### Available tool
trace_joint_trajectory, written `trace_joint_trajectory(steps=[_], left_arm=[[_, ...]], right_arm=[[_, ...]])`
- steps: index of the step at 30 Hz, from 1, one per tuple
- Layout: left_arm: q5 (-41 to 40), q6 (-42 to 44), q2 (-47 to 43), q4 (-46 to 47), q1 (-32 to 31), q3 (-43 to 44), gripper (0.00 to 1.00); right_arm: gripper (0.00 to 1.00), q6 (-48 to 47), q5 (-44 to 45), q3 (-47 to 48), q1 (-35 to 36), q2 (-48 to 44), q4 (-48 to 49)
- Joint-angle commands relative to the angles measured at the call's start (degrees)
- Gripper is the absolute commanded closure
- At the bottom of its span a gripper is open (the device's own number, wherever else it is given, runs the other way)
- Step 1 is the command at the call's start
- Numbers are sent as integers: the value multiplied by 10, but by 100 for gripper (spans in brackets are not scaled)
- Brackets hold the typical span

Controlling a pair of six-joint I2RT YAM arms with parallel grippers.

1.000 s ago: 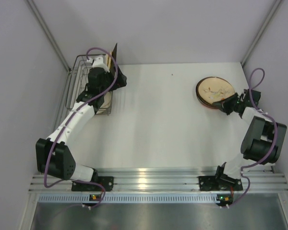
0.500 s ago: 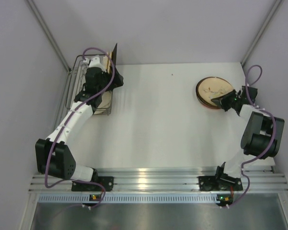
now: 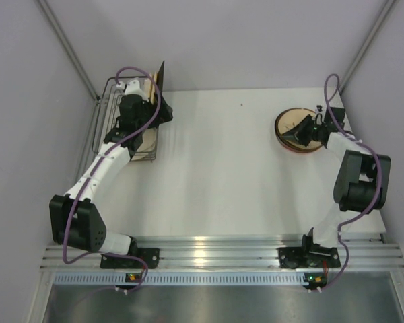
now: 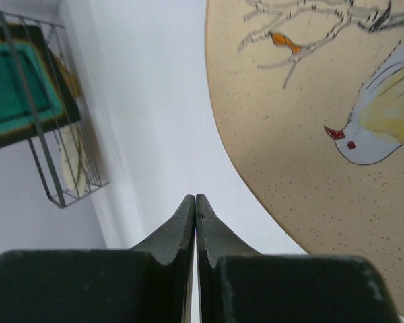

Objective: Unload the plates from the dish rack
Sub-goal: Place the plate on the table

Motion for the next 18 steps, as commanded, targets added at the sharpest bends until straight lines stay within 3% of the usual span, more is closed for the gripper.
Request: trace_joint_trajectory(steps=[1, 10, 18], left_arm=[[-9, 1, -15, 15, 4, 6, 1], [-22, 1, -15, 10, 14, 4, 1], [-57, 15, 12, 1, 28, 35, 1]], right_arm=[[100, -72, -1, 31, 23, 31, -88], [100, -96, 136, 53, 29, 38, -135], [100, -92, 160, 83, 29, 52, -133]])
